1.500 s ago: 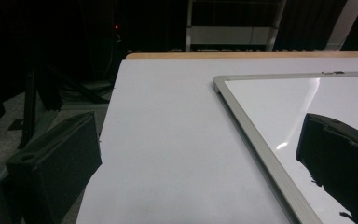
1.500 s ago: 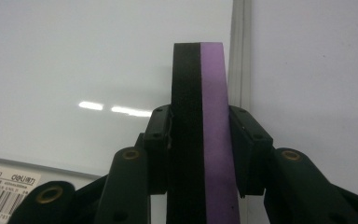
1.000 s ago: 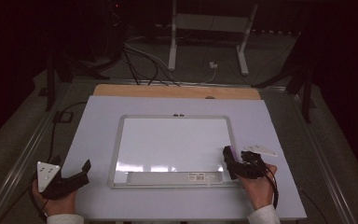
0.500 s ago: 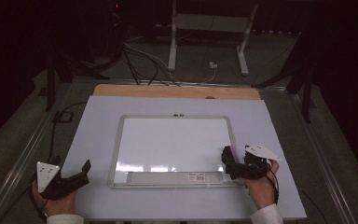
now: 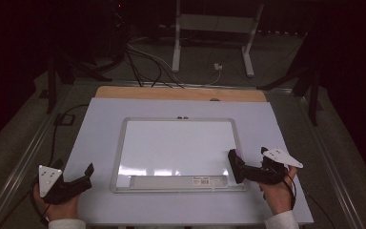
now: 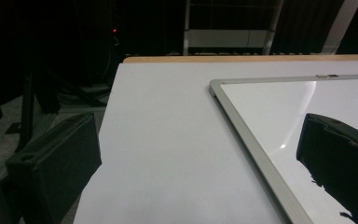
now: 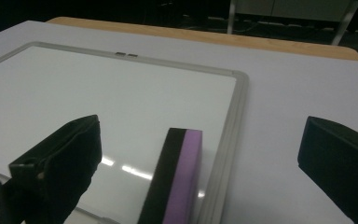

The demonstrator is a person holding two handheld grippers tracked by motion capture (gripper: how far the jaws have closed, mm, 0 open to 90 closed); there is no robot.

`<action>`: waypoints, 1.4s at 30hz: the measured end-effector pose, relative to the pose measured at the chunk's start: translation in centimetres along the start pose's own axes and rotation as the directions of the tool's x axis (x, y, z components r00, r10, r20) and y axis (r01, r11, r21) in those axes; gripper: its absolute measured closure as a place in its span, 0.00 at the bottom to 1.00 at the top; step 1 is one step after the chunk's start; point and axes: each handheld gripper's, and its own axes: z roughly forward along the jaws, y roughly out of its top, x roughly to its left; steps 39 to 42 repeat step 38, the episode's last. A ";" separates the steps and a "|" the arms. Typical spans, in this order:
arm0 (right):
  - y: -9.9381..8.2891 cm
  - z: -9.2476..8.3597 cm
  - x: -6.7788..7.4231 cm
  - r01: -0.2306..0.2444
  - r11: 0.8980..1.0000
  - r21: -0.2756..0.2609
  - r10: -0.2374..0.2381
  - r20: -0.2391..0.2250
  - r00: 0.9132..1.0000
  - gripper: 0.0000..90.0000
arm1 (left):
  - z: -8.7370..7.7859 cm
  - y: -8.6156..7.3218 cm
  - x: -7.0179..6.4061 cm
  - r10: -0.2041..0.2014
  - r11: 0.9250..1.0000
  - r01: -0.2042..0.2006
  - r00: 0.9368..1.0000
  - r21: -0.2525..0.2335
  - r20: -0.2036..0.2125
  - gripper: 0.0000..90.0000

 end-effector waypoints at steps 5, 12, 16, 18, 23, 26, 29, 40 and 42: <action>-0.4 -0.5 -0.6 -0.015 1.000 -0.023 0.014 -0.022 1.000 0.00 | -0.1 0.1 -0.1 0.004 1.000 -0.004 1.000 -0.006 0.012 0.01; -1.0 -0.9 -1.0 0.007 0.999 -0.042 -0.008 -0.025 1.000 0.00 | -0.3 0.4 -0.3 0.000 1.000 0.001 0.999 -0.020 0.042 0.01; -1.5 -1.1 -1.2 0.011 0.999 -0.052 -0.012 -0.030 0.999 0.00 | -0.3 0.5 -0.5 0.003 1.000 -0.001 0.998 -0.025 0.063 0.01; -1.8 -1.3 -1.3 0.006 0.998 -0.057 -0.008 -0.034 0.999 0.00 | -0.3 0.6 -0.6 0.001 1.000 0.001 0.997 -0.027 0.073 0.00; -2.4 -1.6 -1.5 0.006 0.998 -0.064 -0.008 -0.038 0.999 0.00 | -0.4 0.7 -0.8 0.005 0.999 -0.002 0.996 -0.035 0.087 0.01; -2.6 -1.7 -1.5 0.002 0.998 -0.068 -0.005 -0.042 0.999 0.00 | -0.5 0.8 -0.8 0.003 0.999 0.000 0.996 -0.038 0.090 0.01; -2.8 -1.7 -1.6 0.002 0.998 -0.069 -0.005 -0.043 0.999 0.00 | -0.5 0.8 -0.7 0.006 0.999 -0.002 0.996 -0.042 0.092 0.01; -3.2 -1.8 -1.6 0.021 0.996 -0.086 -0.024 -0.045 0.999 0.00 | -0.6 0.6 -0.5 0.001 0.999 0.002 0.996 -0.040 0.085 0.01; -3.2 -1.8 -1.6 0.021 0.996 -0.086 -0.024 -0.045 0.999 0.00 | -0.6 0.6 -0.5 0.001 0.999 0.002 0.996 -0.040 0.085 0.01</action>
